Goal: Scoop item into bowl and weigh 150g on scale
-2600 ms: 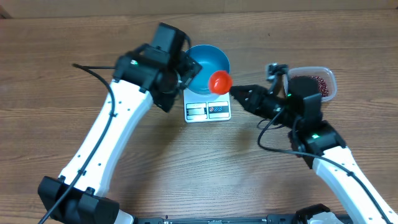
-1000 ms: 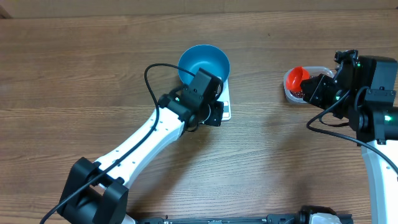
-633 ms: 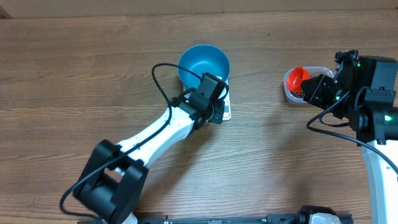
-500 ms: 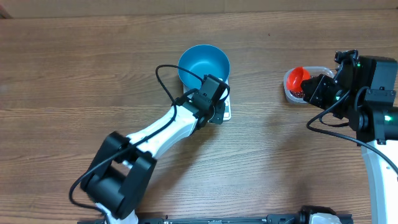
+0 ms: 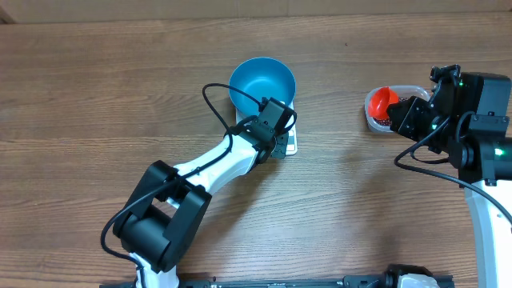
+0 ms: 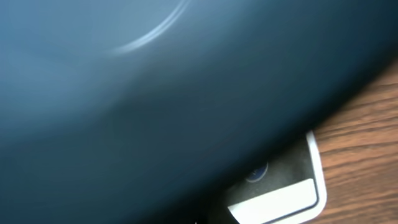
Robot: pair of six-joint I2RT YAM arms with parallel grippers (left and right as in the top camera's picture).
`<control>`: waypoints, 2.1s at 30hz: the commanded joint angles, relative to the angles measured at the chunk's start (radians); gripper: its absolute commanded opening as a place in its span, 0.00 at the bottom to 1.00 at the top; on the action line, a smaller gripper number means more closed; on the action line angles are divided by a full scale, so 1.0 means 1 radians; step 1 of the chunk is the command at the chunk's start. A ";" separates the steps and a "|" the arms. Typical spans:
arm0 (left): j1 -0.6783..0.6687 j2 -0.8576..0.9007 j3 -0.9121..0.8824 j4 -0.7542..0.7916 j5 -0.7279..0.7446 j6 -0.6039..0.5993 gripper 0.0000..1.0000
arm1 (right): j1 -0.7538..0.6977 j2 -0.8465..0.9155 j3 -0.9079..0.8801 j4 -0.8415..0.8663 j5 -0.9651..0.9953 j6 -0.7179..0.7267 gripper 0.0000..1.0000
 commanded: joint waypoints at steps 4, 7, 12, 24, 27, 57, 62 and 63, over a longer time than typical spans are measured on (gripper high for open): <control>-0.004 0.027 -0.005 0.008 -0.023 0.020 0.04 | -0.002 -0.002 0.015 0.008 0.006 -0.008 0.04; -0.004 0.027 -0.005 0.009 -0.023 0.020 0.05 | -0.001 -0.003 0.015 0.008 0.006 -0.008 0.04; -0.004 0.027 -0.005 0.008 -0.022 0.020 0.05 | -0.002 -0.002 0.015 0.008 0.006 -0.008 0.04; -0.004 0.043 -0.005 0.008 -0.018 0.019 0.04 | -0.001 -0.003 0.015 0.008 0.006 -0.007 0.04; -0.004 0.055 -0.005 0.013 -0.018 0.019 0.04 | -0.001 -0.002 0.015 0.007 0.006 -0.007 0.04; -0.002 -0.035 0.217 -0.265 0.027 0.013 0.04 | -0.001 -0.003 0.015 0.013 0.006 -0.008 0.04; -0.002 -0.140 0.394 -0.437 0.028 0.059 0.04 | -0.002 -0.003 0.015 0.013 0.006 -0.008 0.04; -0.002 -0.166 0.428 -0.473 0.028 0.075 0.04 | -0.001 -0.003 0.015 0.013 0.006 -0.008 0.04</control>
